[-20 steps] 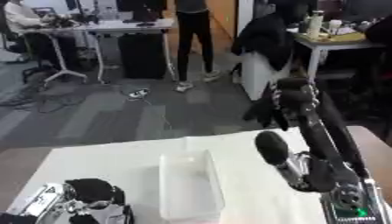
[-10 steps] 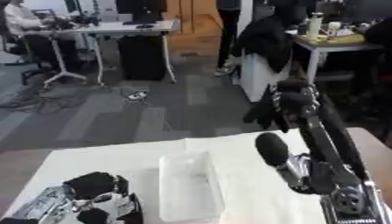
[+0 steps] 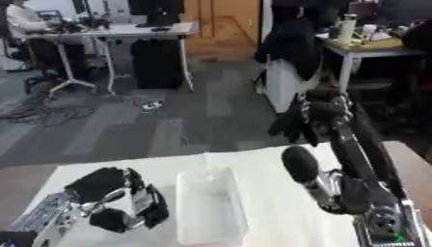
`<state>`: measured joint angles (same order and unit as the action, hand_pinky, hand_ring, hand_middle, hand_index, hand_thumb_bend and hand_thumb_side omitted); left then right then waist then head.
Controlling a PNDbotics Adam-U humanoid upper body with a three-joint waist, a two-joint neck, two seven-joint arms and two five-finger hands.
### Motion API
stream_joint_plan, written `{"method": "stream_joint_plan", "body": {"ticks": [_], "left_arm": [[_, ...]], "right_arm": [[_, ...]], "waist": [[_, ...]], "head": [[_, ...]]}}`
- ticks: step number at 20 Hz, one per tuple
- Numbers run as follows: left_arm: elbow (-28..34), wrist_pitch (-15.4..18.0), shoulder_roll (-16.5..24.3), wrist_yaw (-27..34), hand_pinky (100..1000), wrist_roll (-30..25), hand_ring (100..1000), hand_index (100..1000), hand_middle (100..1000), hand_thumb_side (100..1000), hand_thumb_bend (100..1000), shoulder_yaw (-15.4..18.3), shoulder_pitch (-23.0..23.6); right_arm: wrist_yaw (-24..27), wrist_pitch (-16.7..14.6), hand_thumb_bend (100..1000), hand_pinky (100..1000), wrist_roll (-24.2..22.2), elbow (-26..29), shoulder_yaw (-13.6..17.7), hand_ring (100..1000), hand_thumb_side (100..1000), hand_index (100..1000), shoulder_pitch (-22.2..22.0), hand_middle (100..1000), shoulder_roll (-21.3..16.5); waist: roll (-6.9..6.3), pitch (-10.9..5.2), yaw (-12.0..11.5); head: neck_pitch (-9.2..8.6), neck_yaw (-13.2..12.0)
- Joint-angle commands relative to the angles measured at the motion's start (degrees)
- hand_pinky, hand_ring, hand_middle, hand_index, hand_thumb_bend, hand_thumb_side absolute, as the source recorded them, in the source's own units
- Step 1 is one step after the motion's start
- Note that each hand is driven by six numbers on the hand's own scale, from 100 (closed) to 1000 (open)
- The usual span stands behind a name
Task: Pick up objects on the table and place them in the box.
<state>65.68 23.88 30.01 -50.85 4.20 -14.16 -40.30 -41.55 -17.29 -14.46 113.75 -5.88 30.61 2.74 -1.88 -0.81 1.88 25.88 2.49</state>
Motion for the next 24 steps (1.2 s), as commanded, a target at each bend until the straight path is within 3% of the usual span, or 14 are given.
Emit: {"method": "stream_joint_plan", "body": {"ticks": [1,4,9,10,11,15,17,18,19,20,21,24], "left_arm": [[4.32,-3.05,0.92,4.68,100,6.2,100,233,100,841,115,1.18,-2.33],[3.75,-1.67,-0.64,5.2,100,9.32,100,240,100,844,118,-0.91,-4.38],[-1.02,3.77,-4.15,1.54,100,8.52,100,244,100,849,115,-3.28,-7.16],[-1.97,4.95,-4.72,1.11,100,8.59,100,247,100,786,269,-3.61,-7.42],[-2.87,5.98,-5.12,0.62,100,8.62,100,249,100,850,114,-3.88,-7.6],[-5.8,9.6,-6.22,-0.64,100,9.71,100,290,100,851,108,-4.26,-7.6],[-7.49,11.36,-6.48,-1.58,100,10.26,100,380,121,837,100,-4.37,-7.45],[-8.35,12.04,-6.52,-2.57,208,9.96,239,476,265,859,100,-4.52,-7.37],[-9.05,12.67,-6.52,-3.91,391,9.15,422,627,463,947,100,-4.73,-7.33],[-9.63,13.14,-6.47,-5.64,391,7.8,422,627,463,947,100,-4.96,-7.29],[-10.0,13.45,-6.51,-7.13,701,6.64,739,831,816,1000,124,-4.92,-7.28],[-10.47,14.0,-6.56,-10.86,884,3.92,889,889,937,1000,133,-4.62,-7.26]], "right_arm": [[-0.05,0.1,477,100,0.13,0.84,-0.08,304,1000,514,0.8,347,0.15],[0.12,-0.02,473,100,-0.01,0.84,-0.28,304,1000,514,0.9,347,0.43],[0.32,-0.48,469,100,0.06,0.84,-0.58,304,1000,514,1.03,347,1.33],[0.41,-0.64,468,100,0.05,0.84,-0.71,304,1000,514,1.07,347,1.58],[0.48,-0.78,467,100,0.1,0.84,-0.76,304,1000,514,1.1,347,1.81],[0.57,-1.24,464,100,0.31,0.84,-0.97,305,1000,514,1.15,347,2.44],[0.6,-1.41,463,100,0.39,0.84,-1.04,305,1000,514,1.16,347,2.65],[0.6,-1.46,463,100,0.43,0.84,-1.06,305,1000,514,1.16,347,2.72],[0.61,-1.49,462,100,0.46,0.84,-1.08,305,1000,514,1.15,347,2.75],[0.63,-1.52,462,100,0.47,0.84,-1.11,305,1000,514,1.14,347,2.75],[0.63,-1.52,463,100,0.47,0.84,-1.11,305,1000,514,1.13,347,2.75],[0.65,-1.52,463,100,0.51,0.84,-1.09,305,1000,514,1.1,347,2.7]], "waist": [[-0.01,-0.75,-0.1],[-0.03,-0.67,0.3],[-0.04,-0.34,1.37],[-0.06,-0.27,1.64],[-0.1,-0.22,1.88],[-0.28,-0.15,2.52],[-0.34,-0.15,2.74],[-0.37,-0.15,2.8],[-0.4,-0.16,2.83],[-0.43,-0.17,2.85],[-0.45,-0.19,2.85],[-0.47,-0.23,2.8]], "head": [[-0.21,-0.75],[-0.67,-1.5],[-2.17,-3.01],[-2.39,-3.23],[-2.53,-3.36],[-2.72,-3.39],[-2.99,-3.23],[-3.06,-3.15],[-3.06,-3.1],[-3.0,-3.1],[-2.93,-3.1],[-2.66,-3.05]]}}
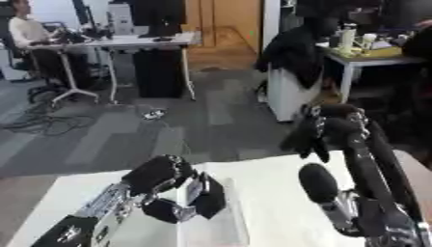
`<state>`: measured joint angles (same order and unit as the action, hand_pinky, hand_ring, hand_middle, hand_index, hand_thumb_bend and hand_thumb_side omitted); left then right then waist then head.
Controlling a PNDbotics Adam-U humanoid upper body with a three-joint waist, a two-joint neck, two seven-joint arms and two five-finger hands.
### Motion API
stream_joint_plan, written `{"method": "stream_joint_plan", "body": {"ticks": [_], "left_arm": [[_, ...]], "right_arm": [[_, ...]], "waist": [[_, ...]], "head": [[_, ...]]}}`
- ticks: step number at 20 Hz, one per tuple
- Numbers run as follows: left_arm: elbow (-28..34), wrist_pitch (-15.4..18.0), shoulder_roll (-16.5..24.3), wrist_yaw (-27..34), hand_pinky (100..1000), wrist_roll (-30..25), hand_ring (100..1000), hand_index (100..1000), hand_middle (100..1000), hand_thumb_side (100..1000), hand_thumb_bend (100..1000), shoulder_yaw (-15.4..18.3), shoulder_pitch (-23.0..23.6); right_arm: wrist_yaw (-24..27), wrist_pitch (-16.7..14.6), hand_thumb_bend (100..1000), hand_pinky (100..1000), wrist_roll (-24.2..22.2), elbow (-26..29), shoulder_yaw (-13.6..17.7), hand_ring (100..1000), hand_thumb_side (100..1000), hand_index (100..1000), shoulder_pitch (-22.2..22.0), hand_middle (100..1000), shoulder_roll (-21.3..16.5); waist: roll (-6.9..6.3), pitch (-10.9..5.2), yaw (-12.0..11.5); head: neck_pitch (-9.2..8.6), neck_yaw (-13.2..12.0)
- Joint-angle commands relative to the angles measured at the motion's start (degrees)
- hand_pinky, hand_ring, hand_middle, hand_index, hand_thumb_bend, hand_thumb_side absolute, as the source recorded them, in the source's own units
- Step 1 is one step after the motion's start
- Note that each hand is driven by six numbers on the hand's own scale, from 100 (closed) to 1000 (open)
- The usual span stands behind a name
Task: Pick up objects on the table and place them in the box.
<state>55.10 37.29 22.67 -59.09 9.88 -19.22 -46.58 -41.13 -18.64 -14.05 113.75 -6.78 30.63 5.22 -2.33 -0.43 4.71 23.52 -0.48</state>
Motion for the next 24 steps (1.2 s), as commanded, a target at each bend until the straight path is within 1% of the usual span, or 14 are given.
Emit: {"method": "stream_joint_plan", "body": {"ticks": [1,3,4,6,9,12,13,16,18,19,20,21,22,24], "left_arm": [[0.1,0.74,0.77,-3.25,916,-2.04,927,906,961,1000,147,0.57,-0.96],[0.05,1.09,0.83,-3.94,968,-2.22,980,929,996,1000,153,0.74,-0.87],[-0.01,1.3,0.9,-4.17,1000,-2.38,1000,966,1000,1000,161,0.75,-0.78],[-0.11,1.82,1.01,-4.3,1000,-2.69,1000,1000,1000,1000,158,0.83,-0.58],[-0.01,2.48,1.24,-4.19,1000,-3.08,1000,1000,1000,1000,186,1.02,-0.22],[1.34,1.72,1.59,-2.31,1000,-1.86,1000,1000,1000,1000,187,1.99,0.89],[2.16,1.01,1.9,-1.15,980,-1.17,1000,1000,1000,1000,172,2.32,1.38],[6.35,-3.64,3.52,5.53,856,0.59,913,967,941,1000,147,4.1,4.71],[10.28,-7.03,5.28,11.8,760,-0.32,841,939,890,1000,142,5.14,7.44],[12.51,-8.48,6.19,14.66,743,-1.07,826,922,876,1000,140,5.54,8.66],[15.12,-10.19,7.18,17.91,652,-1.03,739,874,798,1000,135,6.88,10.51],[17.96,-12.11,7.93,21.8,515,-0.57,595,806,637,1000,128,8.26,12.5],[20.81,-14.38,8.05,26.77,471,0.48,562,786,605,1000,127,10.01,14.66],[27.5,-18.06,7.96,36.17,435,2.39,522,757,548,1000,130,12.66,17.75]], "right_arm": [[0.23,-0.16,464,100,0.09,0.84,-0.19,305,1000,514,1.09,347,0.2],[0.24,-0.14,464,100,0.03,0.84,-0.21,305,1000,514,1.09,347,0.15],[0.24,-0.14,464,100,0.01,0.84,-0.2,305,1000,514,1.09,347,0.14],[0.24,-0.14,465,100,-0.02,0.84,-0.21,305,1000,514,1.08,347,0.12],[0.24,-0.12,465,100,-0.04,0.84,-0.21,305,1000,514,1.07,347,0.07],[0.18,-0.07,464,100,0.01,0.84,-0.14,305,1000,514,1.07,347,0.0],[0.15,-0.05,463,100,0.04,0.84,-0.11,305,1000,514,1.07,347,-0.03],[-0.06,0.12,464,100,0.23,0.84,0.15,305,1000,514,1.07,347,-0.38],[-0.29,0.34,465,100,0.32,0.84,0.37,305,1000,514,1.09,347,-0.81],[-0.38,0.45,464,100,0.36,0.84,0.45,305,1000,514,1.12,347,-0.99],[-0.52,0.64,464,100,0.44,0.84,0.65,305,1000,513,1.15,347,-1.34],[-0.6,0.82,461,100,0.57,0.84,0.81,304,1000,513,1.19,347,-1.67],[-0.68,1.05,462,100,0.72,0.84,1.0,304,1000,513,1.22,346,-2.06],[-0.86,1.55,458,100,0.8,0.84,1.26,304,1000,512,1.25,346,-2.79]], "waist": [[-0.02,-0.62,-0.05],[-0.03,-0.63,-0.09],[-0.04,-0.64,-0.11],[-0.05,-0.65,-0.14],[-0.06,-0.68,-0.2],[-0.06,-0.68,-0.34],[-0.07,-0.69,-0.4],[-0.11,-0.64,-0.93],[-0.12,-0.64,-1.41],[-0.13,-0.64,-1.59],[-0.07,-0.64,-2.07],[-0.03,-0.63,-2.43],[0.11,-0.61,-2.98],[0.38,-0.63,-3.94]], "head": [[-0.25,-0.04],[-0.15,0.04],[-0.13,0.06],[-0.1,0.06],[-0.09,0.1],[-0.18,0.25],[-0.21,0.33],[-0.22,1.83],[0.1,3.82],[0.26,4.49],[0.65,5.92],[0.95,6.99],[1.31,8.38],[1.97,10.53]]}}
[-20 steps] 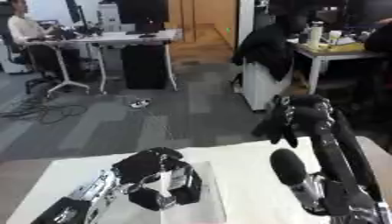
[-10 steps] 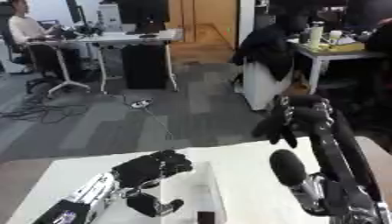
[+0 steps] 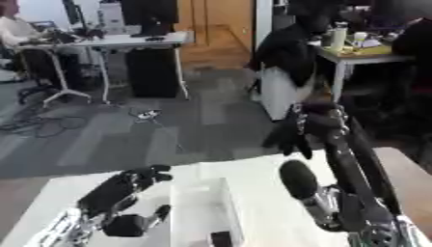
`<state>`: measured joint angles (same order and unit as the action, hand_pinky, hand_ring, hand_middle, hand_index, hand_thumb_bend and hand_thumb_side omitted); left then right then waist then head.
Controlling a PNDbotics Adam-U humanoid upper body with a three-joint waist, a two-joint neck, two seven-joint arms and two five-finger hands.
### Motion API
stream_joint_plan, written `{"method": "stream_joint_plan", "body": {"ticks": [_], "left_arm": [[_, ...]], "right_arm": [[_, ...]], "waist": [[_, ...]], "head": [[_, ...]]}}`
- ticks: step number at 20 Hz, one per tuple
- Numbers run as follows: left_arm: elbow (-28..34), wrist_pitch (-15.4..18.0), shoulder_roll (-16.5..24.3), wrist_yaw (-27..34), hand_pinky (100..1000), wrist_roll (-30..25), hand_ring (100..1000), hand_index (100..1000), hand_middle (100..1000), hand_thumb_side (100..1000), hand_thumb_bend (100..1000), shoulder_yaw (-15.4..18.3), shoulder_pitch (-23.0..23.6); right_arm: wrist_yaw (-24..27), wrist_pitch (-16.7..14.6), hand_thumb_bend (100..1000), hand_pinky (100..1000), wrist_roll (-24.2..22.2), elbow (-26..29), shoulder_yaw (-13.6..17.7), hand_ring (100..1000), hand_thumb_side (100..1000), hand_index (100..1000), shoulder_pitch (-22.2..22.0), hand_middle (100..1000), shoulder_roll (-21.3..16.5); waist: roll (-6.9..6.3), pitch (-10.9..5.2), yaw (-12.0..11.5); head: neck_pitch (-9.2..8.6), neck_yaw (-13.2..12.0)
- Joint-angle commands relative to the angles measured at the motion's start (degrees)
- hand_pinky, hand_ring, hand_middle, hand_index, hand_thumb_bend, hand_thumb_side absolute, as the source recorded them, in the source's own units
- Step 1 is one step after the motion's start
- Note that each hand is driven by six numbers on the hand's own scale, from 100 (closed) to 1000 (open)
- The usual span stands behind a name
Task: Pick up objects on the table and place them in the box.
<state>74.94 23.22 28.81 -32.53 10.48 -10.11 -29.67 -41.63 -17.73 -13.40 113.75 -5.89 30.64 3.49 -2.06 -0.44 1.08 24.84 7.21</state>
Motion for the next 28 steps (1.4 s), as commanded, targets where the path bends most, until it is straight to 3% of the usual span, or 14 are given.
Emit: {"method": "stream_joint_plan", "body": {"ticks": [1,4,9,10,11,12,14,19,22,24,25,26,27,28], "left_arm": [[11.57,-5.43,1.4,13.72,432,2.54,518,748,539,996,129,4.66,2.09],[23.89,-8.12,-0.83,25.02,384,-0.56,457,677,467,953,118,5.77,4.66],[37.18,-6.15,-2.31,34.91,384,-19.3,466,674,479,947,114,4.53,5.2],[38.18,-6.05,-2.28,35.98,387,-21.94,479,704,499,965,118,4.46,5.08],[38.85,-6.18,-2.3,36.94,387,-24.39,479,710,500,966,119,4.12,4.93],[39.24,-6.44,-2.3,37.54,393,-26.24,487,806,523,978,124,3.99,4.82],[39.56,-6.7,-2.36,38.19,391,-29.06,485,798,523,981,123,3.77,4.61],[39.65,-6.83,-2.33,39.7,392,-32.25,488,820,541,982,125,3.25,4.24],[39.58,-7.48,-2.43,41.03,388,-32.1,487,834,555,978,129,2.65,4.21],[39.64,-7.67,-2.43,41.67,388,-31.69,487,832,558,976,130,2.55,4.15],[39.64,-7.74,-2.45,41.95,388,-31.49,488,842,567,976,132,2.5,4.2],[39.64,-7.81,-2.45,42.21,389,-31.33,489,847,568,978,132,2.47,4.24],[39.65,-7.84,-2.41,42.41,389,-31.3,488,842,568,976,132,2.44,4.27],[39.65,-7.84,-2.34,42.44,399,-31.4,502,878,576,987,132,2.46,4.28]], "right_arm": [[-0.47,0.93,466,100,0.09,0.84,0.5,304,1000,512,1.25,346,-1.41],[-0.1,1.42,463,100,0.73,0.82,0.79,300,1000,505,1.44,341,-2.39],[1.9,-0.06,474,100,1.71,-0.29,0.01,300,1000,499,2.26,340,-3.62],[2.49,-0.97,516,100,1.6,-0.4,-0.35,309,1000,492,2.45,345,-3.81],[3.38,-2.44,485,100,1.17,-0.43,-0.87,309,1000,492,2.59,346,-4.04],[4.31,-4.05,484,100,0.49,-0.41,-1.35,317,1000,486,2.73,352,-4.23],[6.36,-7.13,519,100,-1.24,-0.43,-2.02,320,1000,484,2.91,354,-4.47],[9.62,-11.32,596,105,-6.25,-1.09,-2.61,325,1000,484,3.19,357,-4.91],[10.13,-12.14,510,122,-8.06,-1.19,-2.31,337,1000,503,3.23,372,-4.89],[10.72,-13.02,518,133,-9.26,-1.04,-2.23,345,1000,512,3.18,380,-4.91],[10.82,-13.66,575,149,-10.11,-0.93,-2.17,356,1000,530,3.18,395,-4.94],[10.96,-14.25,526,146,-10.79,-0.85,-2.0,353,1000,523,3.14,389,-4.87],[11.22,-14.62,565,150,-10.98,-0.75,-1.78,356,1000,530,3.12,395,-4.77],[11.5,-14.86,471,136,-10.97,-0.69,-1.62,340,1000,499,3.11,370,-4.71]], "waist": [[0.25,-0.65,-0.76],[0.72,-0.71,-2.0],[1.51,-0.66,-3.62],[1.62,-0.66,-3.84],[1.71,-0.62,-4.04],[1.79,-0.6,-4.2],[1.85,-0.56,-4.36],[1.87,-0.56,-4.69],[1.85,-0.56,-4.65],[1.84,-0.53,-4.66],[1.83,-0.5,-4.62],[1.82,-0.48,-4.58],[1.8,-0.45,-4.53],[1.8,-0.42,-4.51]], "head": [[0.96,3.7],[1.77,5.88],[0.16,7.76],[-0.36,7.3],[-0.87,6.62],[-1.31,5.74],[-2.23,4.11],[-5.44,2.65],[-7.41,2.87],[-9.19,3.65],[-10.18,4.21],[-11.13,4.92],[-12.82,6.54],[-14.09,7.96]]}}
